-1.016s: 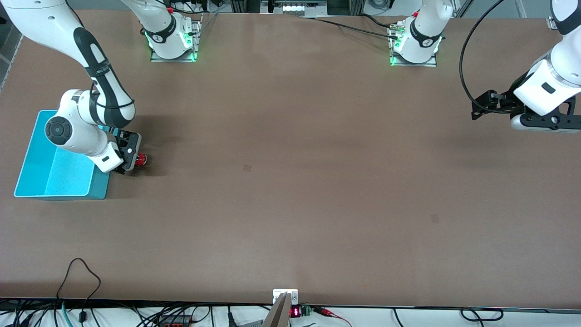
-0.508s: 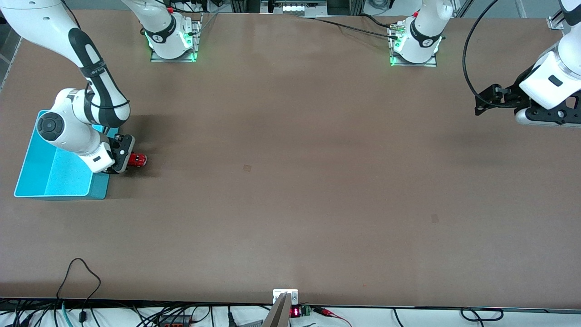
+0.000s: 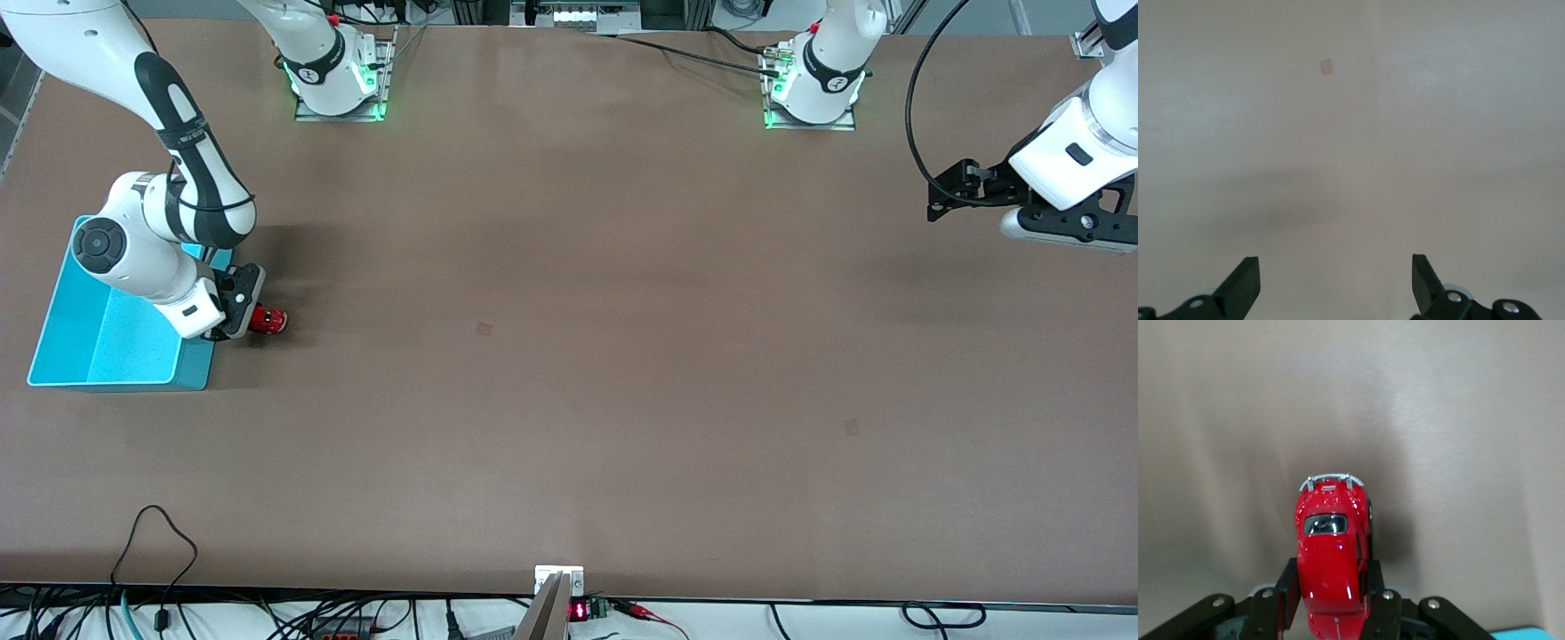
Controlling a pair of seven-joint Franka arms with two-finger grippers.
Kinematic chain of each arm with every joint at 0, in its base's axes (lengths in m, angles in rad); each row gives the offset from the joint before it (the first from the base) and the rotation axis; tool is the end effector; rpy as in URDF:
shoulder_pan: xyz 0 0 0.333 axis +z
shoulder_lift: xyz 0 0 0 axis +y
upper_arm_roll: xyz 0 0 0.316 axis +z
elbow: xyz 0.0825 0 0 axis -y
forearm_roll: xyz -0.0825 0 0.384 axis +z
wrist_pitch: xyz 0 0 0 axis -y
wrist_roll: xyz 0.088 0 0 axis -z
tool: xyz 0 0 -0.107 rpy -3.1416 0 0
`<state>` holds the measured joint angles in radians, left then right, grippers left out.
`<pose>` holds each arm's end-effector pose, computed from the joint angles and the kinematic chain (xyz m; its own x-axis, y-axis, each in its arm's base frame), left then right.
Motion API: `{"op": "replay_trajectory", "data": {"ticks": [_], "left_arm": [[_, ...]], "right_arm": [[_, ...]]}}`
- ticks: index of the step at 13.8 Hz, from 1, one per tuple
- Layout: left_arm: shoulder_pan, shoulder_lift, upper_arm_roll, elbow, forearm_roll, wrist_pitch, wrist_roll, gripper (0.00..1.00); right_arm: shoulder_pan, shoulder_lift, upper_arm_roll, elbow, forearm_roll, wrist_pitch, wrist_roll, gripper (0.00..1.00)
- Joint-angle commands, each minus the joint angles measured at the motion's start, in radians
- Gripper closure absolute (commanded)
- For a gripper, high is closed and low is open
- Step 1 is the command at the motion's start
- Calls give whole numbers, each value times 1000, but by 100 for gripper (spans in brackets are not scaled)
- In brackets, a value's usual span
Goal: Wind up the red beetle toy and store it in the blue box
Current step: 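Lift the red car and lower it into the cyan box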
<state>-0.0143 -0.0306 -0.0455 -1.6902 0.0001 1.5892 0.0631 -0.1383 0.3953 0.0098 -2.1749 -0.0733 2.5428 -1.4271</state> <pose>0.5419 -0.0328 0.5866 0.9900 -0.1223 -0.0703 -0.1224 -0.9925 0.0030 0.5554 -0.0708 0.2051 0.2096 0.9770 -0.0395 0.9773 -0.2106 -0.0229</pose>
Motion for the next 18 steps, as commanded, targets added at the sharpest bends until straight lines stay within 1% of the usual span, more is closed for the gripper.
{"op": "replay_trajectory", "data": {"ticks": [1, 3, 4, 5, 7, 8, 9, 11, 12, 14, 16, 17, 18], "left_arm": [[2, 9, -10, 17, 1, -20, 15, 0], [8, 11, -10, 20, 0, -18, 15, 0], [10, 11, -10, 21, 0, -18, 18, 0], [14, 11, -8, 21, 1, -18, 20, 0], [14, 11, -7, 21, 1, -20, 20, 0], [13, 11, -10, 21, 1, -21, 18, 0], [14, 11, -10, 21, 1, -20, 20, 0], [14, 11, -10, 21, 1, -23, 20, 0], [14, 11, -10, 21, 1, -31, 20, 0], [14, 11, -5, 21, 1, -37, 20, 0], [16, 11, -4, 21, 1, -35, 20, 0], [14, 11, -4, 21, 1, -35, 20, 0], [14, 11, -2, 23, 1, -35, 20, 0]], "right_arm": [[23, -59, 4, 23, 12, -4, 98, 68], [42, -111, 4, 27, 33, -51, 227, 68], [51, -134, 5, 30, 71, -73, 285, 68], [57, -147, 5, 49, 131, -76, 337, 68], [72, -148, 2, 114, 255, -104, 497, 68], [72, -147, 1, 148, 282, -134, 604, 71], [68, -147, -11, 183, 282, -179, 704, 71], [59, -142, -63, 239, 273, -249, 869, 73], [52, -138, -106, 248, 273, -280, 942, 75], [45, -115, -207, 253, 276, -299, 997, 76], [31, -81, -289, 263, 291, -289, 1001, 77], [17, -66, -303, 274, 309, -297, 1001, 80], [-10, -52, -304, 274, 314, -297, 999, 80]]}}
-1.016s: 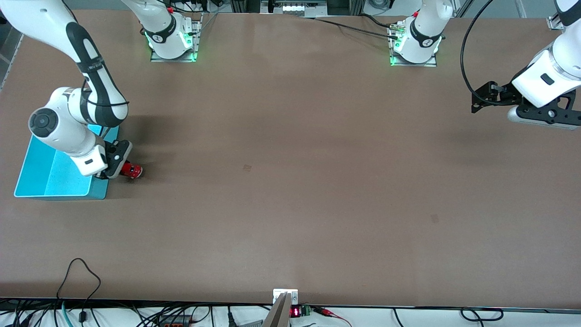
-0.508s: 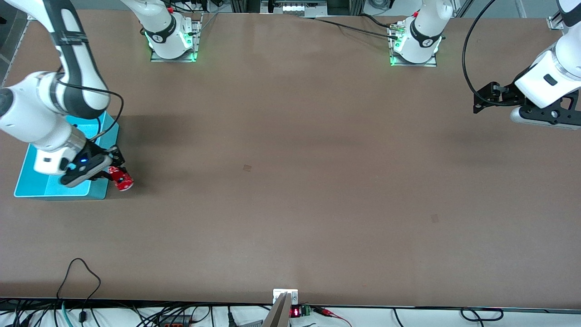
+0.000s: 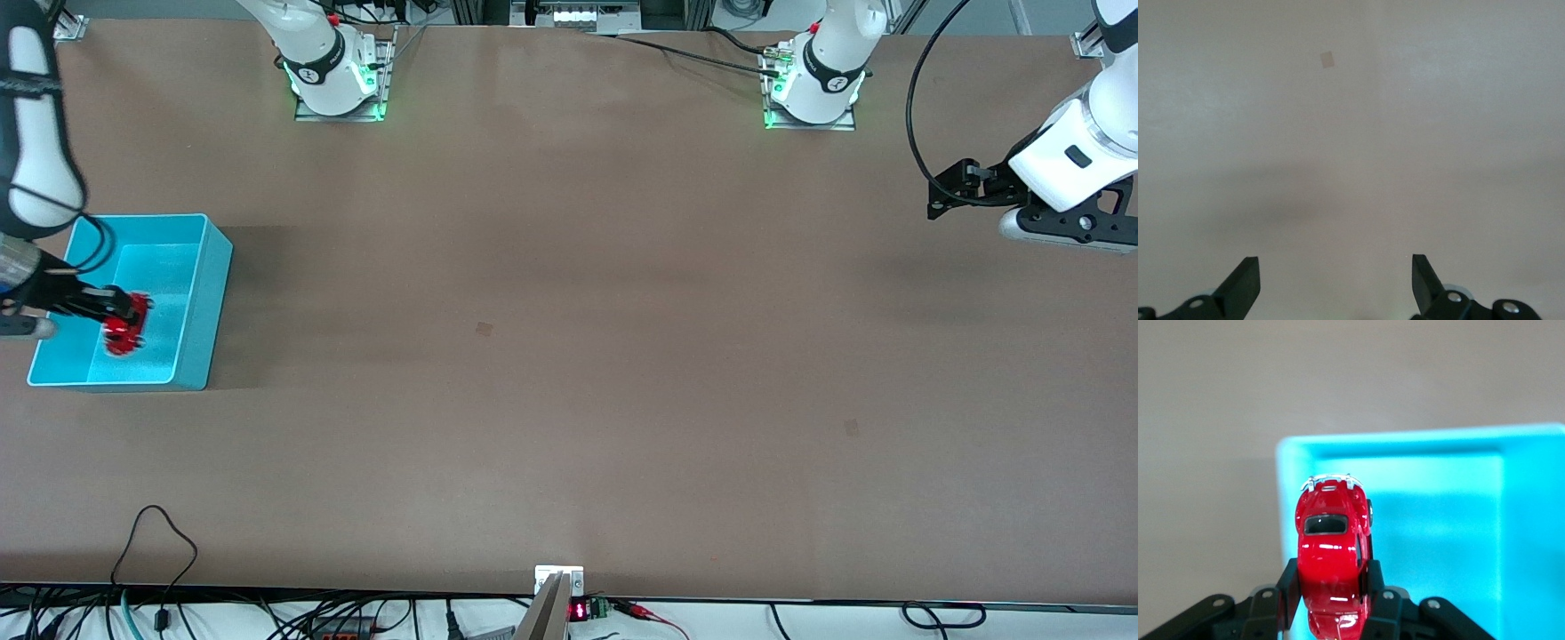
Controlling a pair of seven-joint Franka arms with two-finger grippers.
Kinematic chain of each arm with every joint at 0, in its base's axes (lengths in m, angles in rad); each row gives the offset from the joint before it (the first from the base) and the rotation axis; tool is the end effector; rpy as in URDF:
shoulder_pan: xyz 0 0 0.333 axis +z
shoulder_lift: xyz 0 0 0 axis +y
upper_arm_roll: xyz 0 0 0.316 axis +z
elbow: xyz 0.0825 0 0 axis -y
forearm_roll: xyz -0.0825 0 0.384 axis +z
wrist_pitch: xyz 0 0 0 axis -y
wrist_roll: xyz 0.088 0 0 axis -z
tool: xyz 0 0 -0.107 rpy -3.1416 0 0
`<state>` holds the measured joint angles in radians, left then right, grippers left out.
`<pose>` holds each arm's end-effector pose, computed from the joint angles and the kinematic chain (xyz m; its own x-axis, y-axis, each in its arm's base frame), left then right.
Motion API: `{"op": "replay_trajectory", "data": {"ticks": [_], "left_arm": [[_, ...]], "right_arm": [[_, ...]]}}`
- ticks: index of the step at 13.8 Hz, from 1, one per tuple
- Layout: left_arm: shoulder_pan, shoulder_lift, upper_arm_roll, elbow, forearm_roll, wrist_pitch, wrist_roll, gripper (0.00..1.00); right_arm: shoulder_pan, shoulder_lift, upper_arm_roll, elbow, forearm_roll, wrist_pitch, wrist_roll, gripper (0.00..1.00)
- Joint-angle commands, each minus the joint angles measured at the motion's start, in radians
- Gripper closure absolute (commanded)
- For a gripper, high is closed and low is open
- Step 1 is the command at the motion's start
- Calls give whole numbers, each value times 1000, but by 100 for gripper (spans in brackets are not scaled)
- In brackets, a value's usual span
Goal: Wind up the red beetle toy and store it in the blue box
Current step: 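Lift the red car and lower it into the cyan box, then open the right gripper to release the car in the box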
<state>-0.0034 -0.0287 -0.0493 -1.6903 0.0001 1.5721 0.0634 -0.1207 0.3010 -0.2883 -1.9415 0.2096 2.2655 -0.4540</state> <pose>0.5406 -0.0289 0.5841 0.9893 -0.1155 -0.0893 -0.1156 -0.9933 0.0042 0.5696 -0.2323 0.3382 0.9950 -0.0742 0.0669 -0.0703 -0.9958 -0.0578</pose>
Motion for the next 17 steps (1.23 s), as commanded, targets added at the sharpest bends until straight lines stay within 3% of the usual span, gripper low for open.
{"op": "replay_trajectory", "data": {"ticks": [1, 14, 15, 17], "left_arm": [[3, 9, 2, 23, 1, -18, 19, 0], [3, 7, -6, 23, 3, -11, 18, 0], [3, 9, -6, 27, 3, -7, 18, 0], [3, 15, -7, 40, 3, -9, 18, 0]], "right_arm": [[-54, 64, -6, 41, 31, -14, 25, 80], [-33, 256, -5, 26, 14, 92, -3, 75], [-28, 260, -5, 24, 19, 89, -2, 66], [-13, 248, -6, 22, 21, 77, 0, 0]]}}
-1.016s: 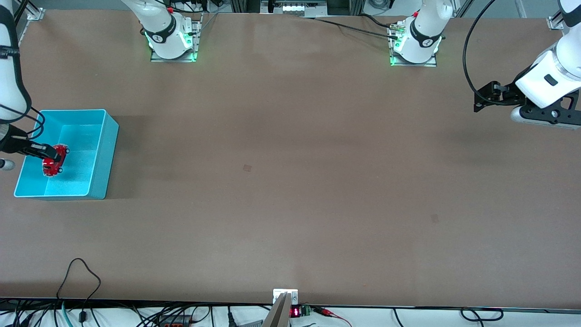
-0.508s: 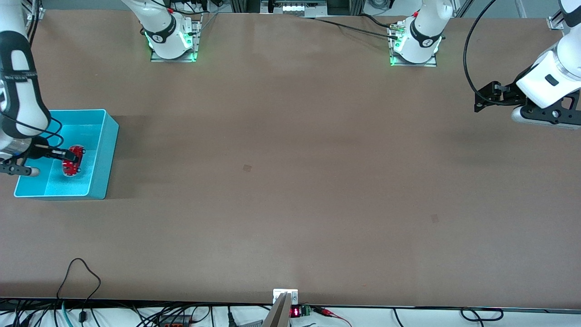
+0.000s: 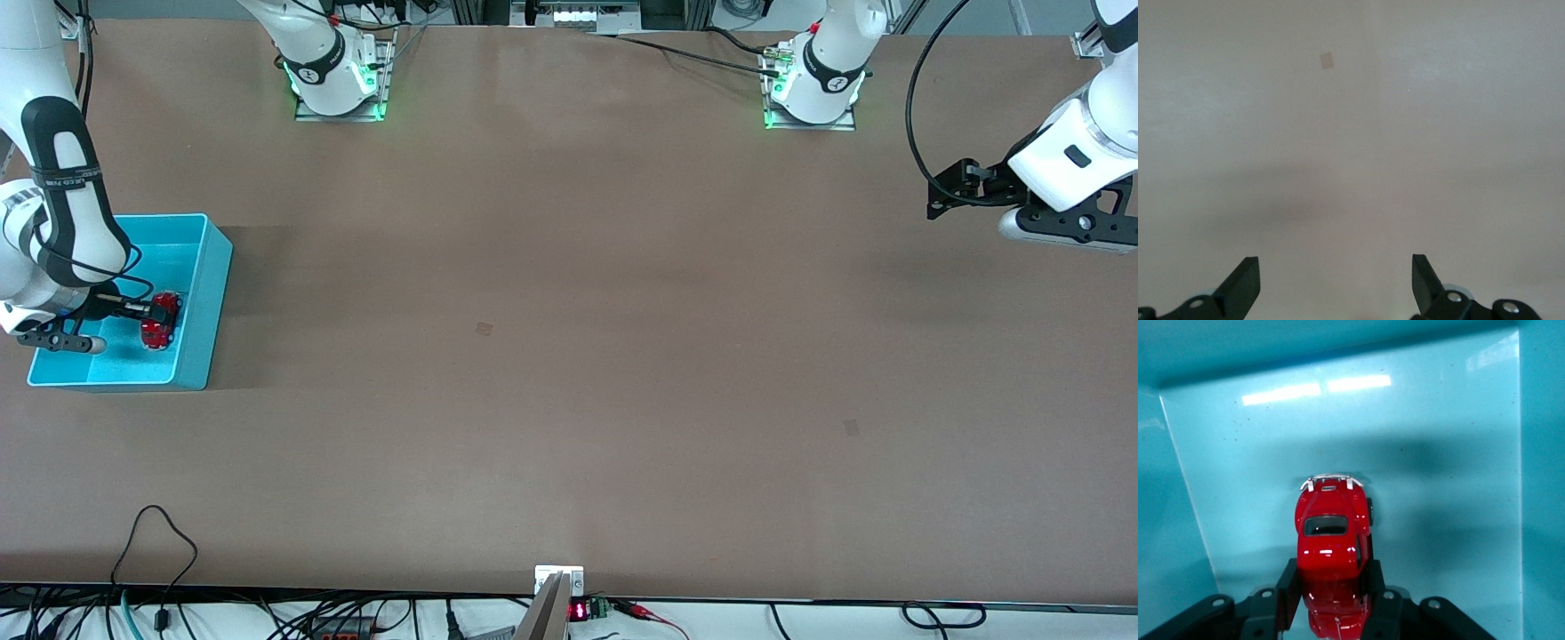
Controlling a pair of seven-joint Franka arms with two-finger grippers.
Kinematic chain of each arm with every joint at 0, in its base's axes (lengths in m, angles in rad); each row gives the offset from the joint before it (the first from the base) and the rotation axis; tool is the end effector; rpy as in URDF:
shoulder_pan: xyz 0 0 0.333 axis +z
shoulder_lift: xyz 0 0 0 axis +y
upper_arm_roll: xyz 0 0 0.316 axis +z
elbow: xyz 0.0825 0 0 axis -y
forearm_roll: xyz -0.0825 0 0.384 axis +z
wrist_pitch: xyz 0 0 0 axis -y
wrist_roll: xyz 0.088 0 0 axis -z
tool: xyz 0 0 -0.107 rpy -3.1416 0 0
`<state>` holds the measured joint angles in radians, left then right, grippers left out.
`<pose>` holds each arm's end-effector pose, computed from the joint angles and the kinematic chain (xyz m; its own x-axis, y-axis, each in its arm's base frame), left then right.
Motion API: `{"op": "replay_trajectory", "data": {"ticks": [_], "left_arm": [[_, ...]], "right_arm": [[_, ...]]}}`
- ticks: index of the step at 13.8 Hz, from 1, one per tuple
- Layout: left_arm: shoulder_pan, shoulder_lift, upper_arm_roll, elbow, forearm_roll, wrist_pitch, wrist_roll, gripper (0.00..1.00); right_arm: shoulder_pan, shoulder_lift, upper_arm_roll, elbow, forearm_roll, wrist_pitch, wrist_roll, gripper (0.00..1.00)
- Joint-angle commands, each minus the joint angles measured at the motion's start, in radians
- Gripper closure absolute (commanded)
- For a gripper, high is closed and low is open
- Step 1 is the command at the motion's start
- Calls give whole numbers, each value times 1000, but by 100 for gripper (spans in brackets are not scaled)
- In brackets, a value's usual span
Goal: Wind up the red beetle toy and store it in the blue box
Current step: 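Open the right gripper to release the car in the box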
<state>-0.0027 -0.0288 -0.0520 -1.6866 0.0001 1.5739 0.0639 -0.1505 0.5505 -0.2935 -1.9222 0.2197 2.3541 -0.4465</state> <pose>0.5410 -0.0300 0.5860 0.9895 -0.1180 -0.0838 -0.1181 -0.9930 0.0038 0.5603 -0.2565 0.2055 0.9889 -0.1239 -0.0817 -0.1264 -0.9916 -0.0271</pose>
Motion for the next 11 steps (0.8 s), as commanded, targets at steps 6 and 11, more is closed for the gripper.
{"op": "replay_trajectory", "data": {"ticks": [6, 11], "left_arm": [[3, 13, -8, 39, 3, -12, 19, 0], [23, 13, 4, 39, 1, -14, 19, 0]], "right_arm": [[48, -157, -1, 15, 10, -108, 5, 0], [80, -259, -1, 136, -2, -315, 11, 0]]}}
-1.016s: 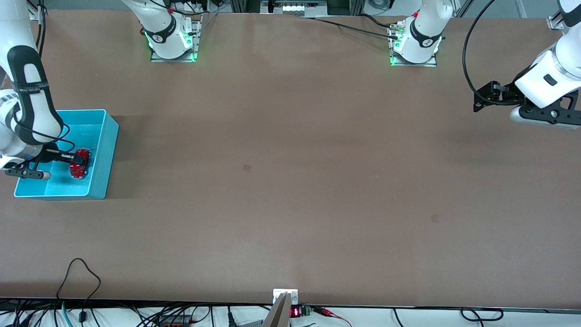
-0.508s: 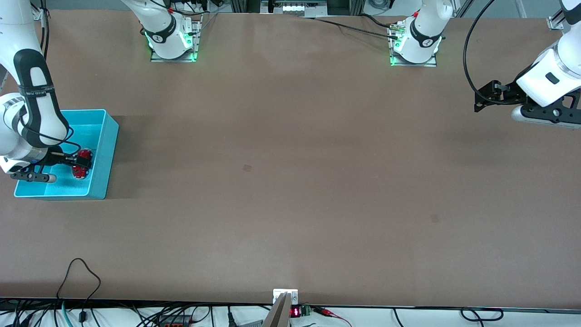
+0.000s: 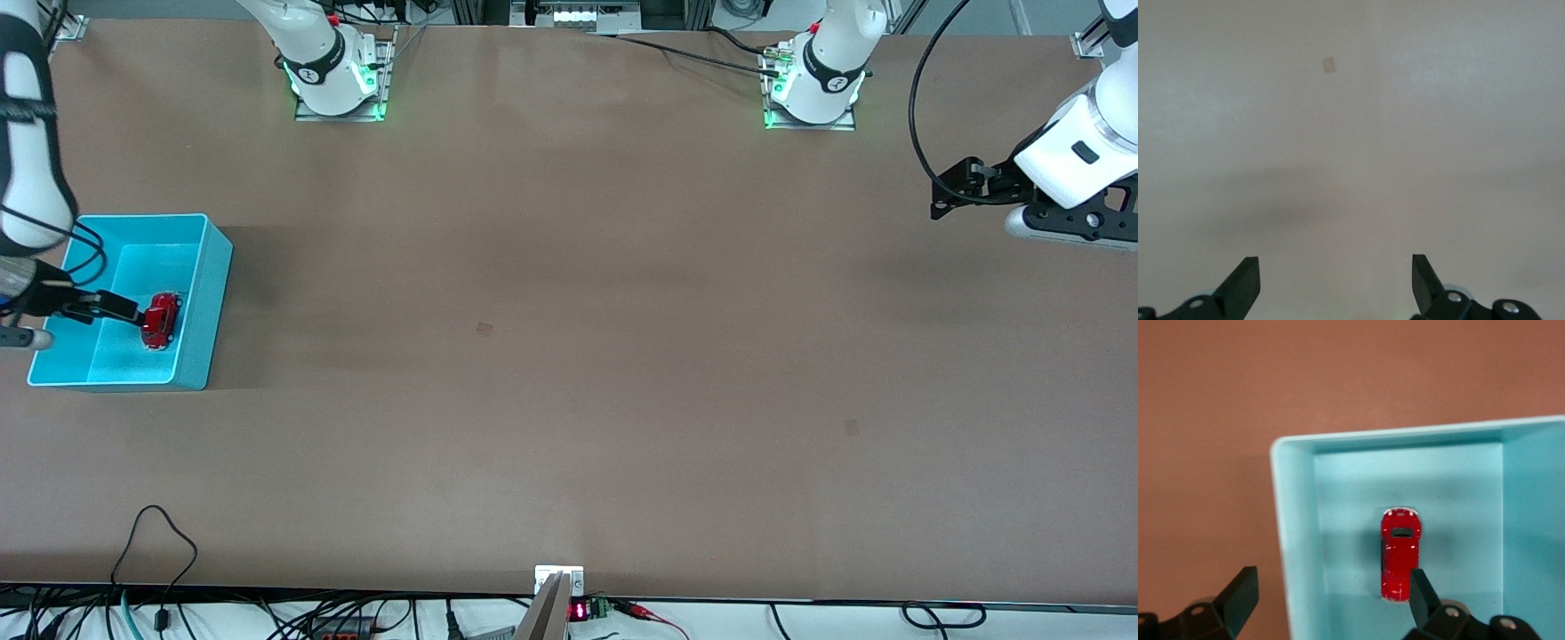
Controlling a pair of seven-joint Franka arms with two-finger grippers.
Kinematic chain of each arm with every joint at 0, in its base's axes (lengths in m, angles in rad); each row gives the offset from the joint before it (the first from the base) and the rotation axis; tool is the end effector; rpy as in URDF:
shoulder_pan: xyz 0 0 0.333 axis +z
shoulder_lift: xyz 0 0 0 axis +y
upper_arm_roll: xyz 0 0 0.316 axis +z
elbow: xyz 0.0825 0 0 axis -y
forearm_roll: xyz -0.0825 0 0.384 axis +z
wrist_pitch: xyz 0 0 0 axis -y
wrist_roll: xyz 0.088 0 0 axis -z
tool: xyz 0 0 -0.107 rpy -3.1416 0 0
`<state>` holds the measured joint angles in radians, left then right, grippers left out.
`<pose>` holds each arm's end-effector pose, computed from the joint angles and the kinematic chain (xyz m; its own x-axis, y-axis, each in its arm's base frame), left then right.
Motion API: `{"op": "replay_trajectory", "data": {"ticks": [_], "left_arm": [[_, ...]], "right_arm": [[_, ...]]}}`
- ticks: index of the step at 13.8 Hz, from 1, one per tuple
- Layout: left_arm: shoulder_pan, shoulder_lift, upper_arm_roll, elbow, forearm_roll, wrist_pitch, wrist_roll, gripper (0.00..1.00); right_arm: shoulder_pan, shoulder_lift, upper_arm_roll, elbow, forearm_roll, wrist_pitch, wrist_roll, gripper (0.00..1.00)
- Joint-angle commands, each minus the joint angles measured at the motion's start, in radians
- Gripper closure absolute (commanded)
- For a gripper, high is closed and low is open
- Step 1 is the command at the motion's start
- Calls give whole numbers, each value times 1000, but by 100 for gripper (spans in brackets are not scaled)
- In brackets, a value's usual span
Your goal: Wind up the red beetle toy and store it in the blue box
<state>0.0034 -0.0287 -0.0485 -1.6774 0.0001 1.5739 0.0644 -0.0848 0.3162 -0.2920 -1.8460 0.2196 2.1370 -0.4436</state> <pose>0.5419 -0.0248 0.5903 0.9912 -0.1090 -0.0747 -0.1091 -0.9940 0.0033 0.5903 -0.2115 0.3607 0.9988 -0.0401 0.0288 -0.0374 -0.9952 -0.0906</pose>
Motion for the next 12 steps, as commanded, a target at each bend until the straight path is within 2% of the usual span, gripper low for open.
{"op": "replay_trajectory", "data": {"ticks": [1, 4, 6, 7, 10, 12], "left_arm": [[17, 13, 1, 30, 1, -14, 18, 0], [15, 13, -1, 30, 1, -17, 20, 0], [17, 13, -1, 30, 1, -20, 18, 0], [17, 13, 1, 30, 1, -18, 18, 0], [23, 13, 1, 30, 0, -17, 20, 0], [27, 13, 1, 30, 1, -17, 20, 0]], "right_arm": [[26, -37, -2, 109, -29, -162, 28, 0], [66, -52, 8, 233, -107, -291, 133, 0], [108, -68, 10, 316, -114, -409, 257, 0], [103, -81, 39, 347, -109, -466, 317, 0], [2, -156, 227, 363, -143, -531, 370, 0], [-6, -178, 231, 341, -175, -545, 378, 0]]}}
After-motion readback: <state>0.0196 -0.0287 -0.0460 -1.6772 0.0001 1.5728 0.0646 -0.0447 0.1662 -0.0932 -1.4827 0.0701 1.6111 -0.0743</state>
